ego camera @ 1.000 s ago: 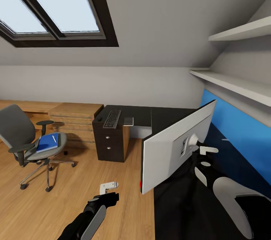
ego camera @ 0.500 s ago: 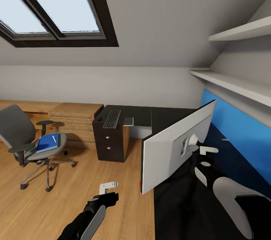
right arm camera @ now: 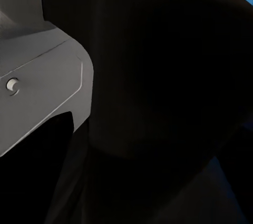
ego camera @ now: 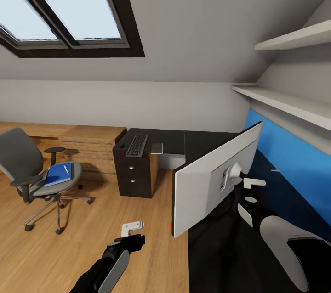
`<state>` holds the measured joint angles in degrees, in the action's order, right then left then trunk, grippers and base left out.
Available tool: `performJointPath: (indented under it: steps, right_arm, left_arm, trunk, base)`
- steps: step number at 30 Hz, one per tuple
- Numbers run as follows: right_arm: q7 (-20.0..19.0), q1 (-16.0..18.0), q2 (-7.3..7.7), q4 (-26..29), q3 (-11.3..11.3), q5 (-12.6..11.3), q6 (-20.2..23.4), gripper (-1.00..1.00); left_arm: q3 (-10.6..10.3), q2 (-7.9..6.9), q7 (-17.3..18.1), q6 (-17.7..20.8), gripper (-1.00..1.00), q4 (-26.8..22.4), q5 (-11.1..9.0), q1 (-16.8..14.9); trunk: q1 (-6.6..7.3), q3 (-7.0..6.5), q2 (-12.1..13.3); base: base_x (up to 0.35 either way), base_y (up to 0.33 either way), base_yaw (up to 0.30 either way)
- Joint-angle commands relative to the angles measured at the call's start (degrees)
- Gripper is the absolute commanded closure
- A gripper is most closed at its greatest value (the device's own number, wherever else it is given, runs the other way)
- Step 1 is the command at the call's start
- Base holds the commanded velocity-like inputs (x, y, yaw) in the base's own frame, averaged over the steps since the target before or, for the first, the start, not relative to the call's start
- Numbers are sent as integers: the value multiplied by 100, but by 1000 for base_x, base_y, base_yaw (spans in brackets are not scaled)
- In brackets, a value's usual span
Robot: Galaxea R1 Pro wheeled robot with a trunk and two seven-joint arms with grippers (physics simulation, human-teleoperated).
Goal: In the bedroom, organize the workspace by keeping the computer under the desk, ensuring the monitor is on the desk, placing the keyboard on the desk next to the monitor, placing the mouse on the desk next to the keyboard, moving the folder from the swivel chair onto the desk next to the mouse, stacking the notebook on top of the folder with the pen on top of the notebook, and positioning the swivel chair next to the desk.
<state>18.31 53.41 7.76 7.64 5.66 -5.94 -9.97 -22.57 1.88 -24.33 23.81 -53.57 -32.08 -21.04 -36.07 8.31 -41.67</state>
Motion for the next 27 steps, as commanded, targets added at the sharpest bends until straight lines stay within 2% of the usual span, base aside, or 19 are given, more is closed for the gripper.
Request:
performJointPath:
  steps: [1,27]
  right_arm:
    - [16,3,4,-32,129,-177,-16,100]
    - [23,3,-3,-28,130,-153,-5,100]
  left_arm:
    - [-17,-3,-54,9,-100,-11,-60,-6]
    - [-11,-16,-47,9,-100,-14,-61,-6]
  trunk:
    - [-2,11,-7]
    - [-2,7,-7]
  base:
    - [0,0,0]
    - [0,0,-13]
